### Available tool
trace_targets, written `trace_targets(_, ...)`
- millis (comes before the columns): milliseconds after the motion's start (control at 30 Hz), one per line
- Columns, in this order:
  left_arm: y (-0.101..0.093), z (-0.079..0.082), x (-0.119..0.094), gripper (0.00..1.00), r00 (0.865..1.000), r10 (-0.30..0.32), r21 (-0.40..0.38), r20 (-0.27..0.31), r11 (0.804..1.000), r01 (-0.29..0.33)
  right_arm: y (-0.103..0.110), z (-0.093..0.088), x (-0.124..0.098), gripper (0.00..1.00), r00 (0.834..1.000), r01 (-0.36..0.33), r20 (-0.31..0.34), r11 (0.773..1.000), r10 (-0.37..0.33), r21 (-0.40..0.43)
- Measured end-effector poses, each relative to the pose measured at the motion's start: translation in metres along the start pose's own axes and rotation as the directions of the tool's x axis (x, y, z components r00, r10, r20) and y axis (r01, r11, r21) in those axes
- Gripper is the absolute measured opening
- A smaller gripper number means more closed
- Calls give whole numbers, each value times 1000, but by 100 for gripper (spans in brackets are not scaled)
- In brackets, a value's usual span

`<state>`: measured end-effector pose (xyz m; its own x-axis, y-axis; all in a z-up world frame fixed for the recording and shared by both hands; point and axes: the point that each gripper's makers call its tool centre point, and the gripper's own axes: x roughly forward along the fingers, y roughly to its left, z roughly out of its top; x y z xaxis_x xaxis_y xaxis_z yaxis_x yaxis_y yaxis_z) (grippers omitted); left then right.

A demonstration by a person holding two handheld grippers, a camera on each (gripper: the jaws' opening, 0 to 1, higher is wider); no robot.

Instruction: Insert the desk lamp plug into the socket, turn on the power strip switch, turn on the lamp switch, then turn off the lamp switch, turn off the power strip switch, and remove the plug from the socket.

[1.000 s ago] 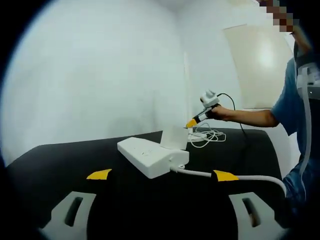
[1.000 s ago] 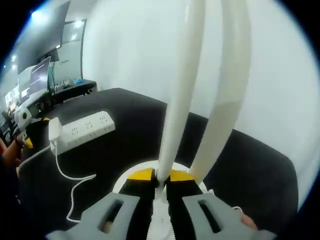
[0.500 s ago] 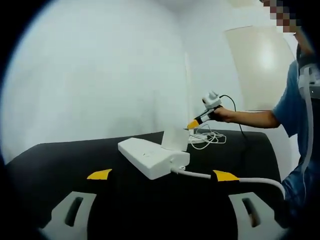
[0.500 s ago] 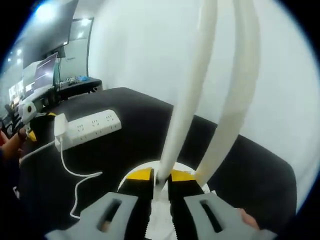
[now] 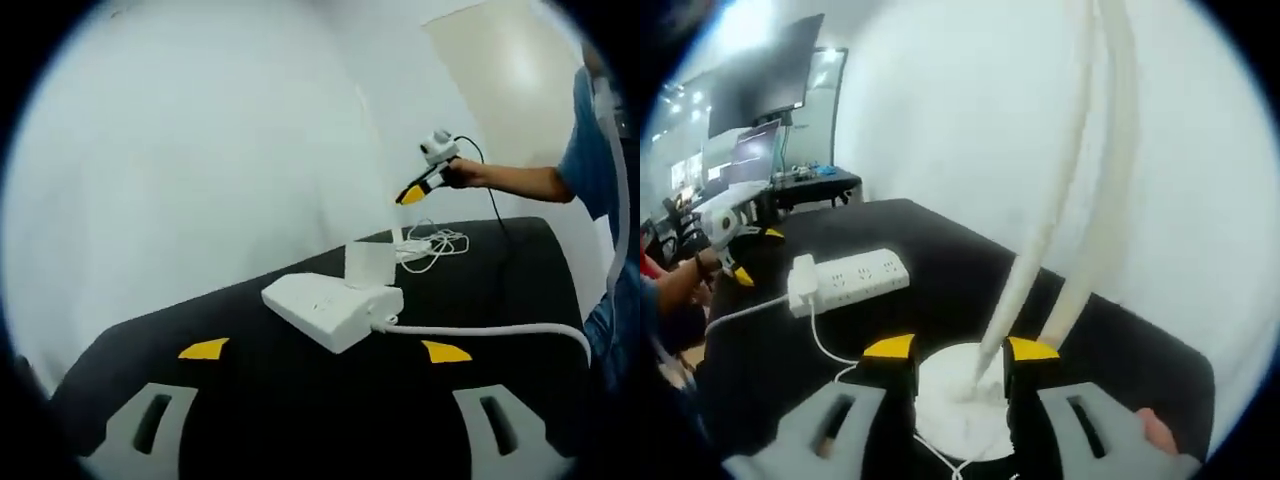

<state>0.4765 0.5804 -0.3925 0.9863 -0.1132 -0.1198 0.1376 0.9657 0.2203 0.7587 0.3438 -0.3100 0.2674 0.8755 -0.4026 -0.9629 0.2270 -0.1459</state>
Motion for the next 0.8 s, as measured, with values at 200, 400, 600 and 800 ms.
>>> trace_targets(200, 0, 20, -3, 65, 998, -17, -89, 55, 996, 22, 25, 33, -13, 33, 995, -72, 69, 997, 72, -13)
trace_targets(400, 1, 29, 3, 64, 998, 2, -98, 57, 995, 4, 66, 38, -6, 45, 991, -132, 20, 982, 135, -133)
trace_targets(600, -5, 28, 17, 64, 999, -13, -128, 38, 992, 18, 87, 44, 2, 47, 983, -177, 2, 961, 182, -212)
trace_targets(800, -12, 21, 33, 61, 1000, -4, -133, 19, 991, 6, 98, 47, 13, 47, 975, -222, -31, 938, 222, -265)
